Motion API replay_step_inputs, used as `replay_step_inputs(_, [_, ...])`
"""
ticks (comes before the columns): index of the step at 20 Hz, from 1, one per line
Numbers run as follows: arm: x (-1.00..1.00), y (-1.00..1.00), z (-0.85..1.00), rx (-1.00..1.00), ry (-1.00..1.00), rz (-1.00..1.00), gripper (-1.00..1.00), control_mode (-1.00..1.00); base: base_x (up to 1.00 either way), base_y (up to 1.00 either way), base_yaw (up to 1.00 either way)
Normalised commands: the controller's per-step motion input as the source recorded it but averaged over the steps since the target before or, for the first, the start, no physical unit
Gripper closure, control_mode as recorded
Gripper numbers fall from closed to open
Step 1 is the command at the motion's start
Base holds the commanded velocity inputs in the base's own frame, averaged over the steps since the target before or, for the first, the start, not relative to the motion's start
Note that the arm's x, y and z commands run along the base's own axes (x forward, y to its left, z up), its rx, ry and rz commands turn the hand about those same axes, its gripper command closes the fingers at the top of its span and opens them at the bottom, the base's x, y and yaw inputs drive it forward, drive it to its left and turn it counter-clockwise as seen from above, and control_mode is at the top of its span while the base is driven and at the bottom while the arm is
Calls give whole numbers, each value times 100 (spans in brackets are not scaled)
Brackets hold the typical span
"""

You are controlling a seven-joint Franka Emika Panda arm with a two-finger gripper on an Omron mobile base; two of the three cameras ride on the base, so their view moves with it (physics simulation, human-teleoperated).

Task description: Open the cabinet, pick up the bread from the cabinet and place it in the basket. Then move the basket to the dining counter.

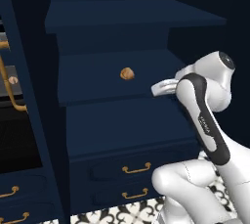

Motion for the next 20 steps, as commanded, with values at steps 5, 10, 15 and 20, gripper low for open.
replay_step_inputs(5, [99, -60, 4, 0, -3, 0, -100, -100, 0, 0, 0])
replay_step_inputs(10, [98, -13, -12, 1, -4, -5, -100, -100, 0, 0, 0])
replay_step_inputs(15, [83, 8, -35, 3, -16, -9, -100, -100, 0, 0, 0])
replay_step_inputs(20, [83, 0, -2, 4, -2, -4, -100, -100, 0, 0, 0])
